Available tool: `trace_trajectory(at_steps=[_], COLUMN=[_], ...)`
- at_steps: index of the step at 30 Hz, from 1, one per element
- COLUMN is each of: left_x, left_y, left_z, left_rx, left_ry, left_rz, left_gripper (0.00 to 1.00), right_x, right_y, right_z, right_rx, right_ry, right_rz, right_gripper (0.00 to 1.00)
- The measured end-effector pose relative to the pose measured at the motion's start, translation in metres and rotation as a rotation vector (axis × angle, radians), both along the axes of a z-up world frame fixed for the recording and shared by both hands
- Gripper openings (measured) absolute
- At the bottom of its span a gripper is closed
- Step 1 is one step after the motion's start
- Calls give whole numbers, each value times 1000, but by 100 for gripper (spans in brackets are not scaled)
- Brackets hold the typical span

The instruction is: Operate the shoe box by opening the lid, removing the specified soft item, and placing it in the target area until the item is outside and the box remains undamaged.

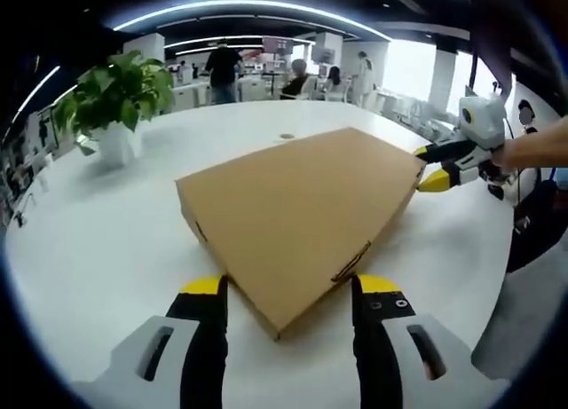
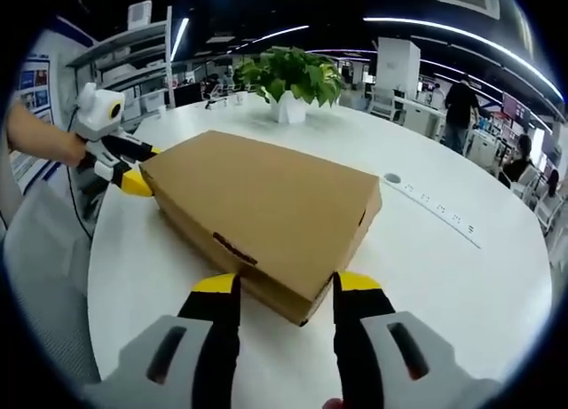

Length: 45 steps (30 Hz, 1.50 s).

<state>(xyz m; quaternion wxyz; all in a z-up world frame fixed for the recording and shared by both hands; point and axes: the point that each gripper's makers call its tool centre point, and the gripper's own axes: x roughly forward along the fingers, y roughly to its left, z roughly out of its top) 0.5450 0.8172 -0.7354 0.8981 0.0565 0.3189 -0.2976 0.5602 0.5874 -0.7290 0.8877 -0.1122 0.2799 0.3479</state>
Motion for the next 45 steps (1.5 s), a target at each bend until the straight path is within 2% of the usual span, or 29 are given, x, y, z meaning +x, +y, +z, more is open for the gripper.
trace_trajectory(at_steps=[27,33,45], left_x=[-8,-17,-31], left_y=[43,48,65], left_z=[1,5,5], left_rx=[33,44,20], left_ry=[56,66,94], left_rz=[-187,-220,-236], left_gripper=[55,55,53], right_x=[-48,-59,-82], right_y=[40,48,67], right_z=[1,1,1], right_rx=[10,15,14], right_ry=[-9,-7,-1], right_rz=[-81,-92,-67], right_gripper=[33,32,29])
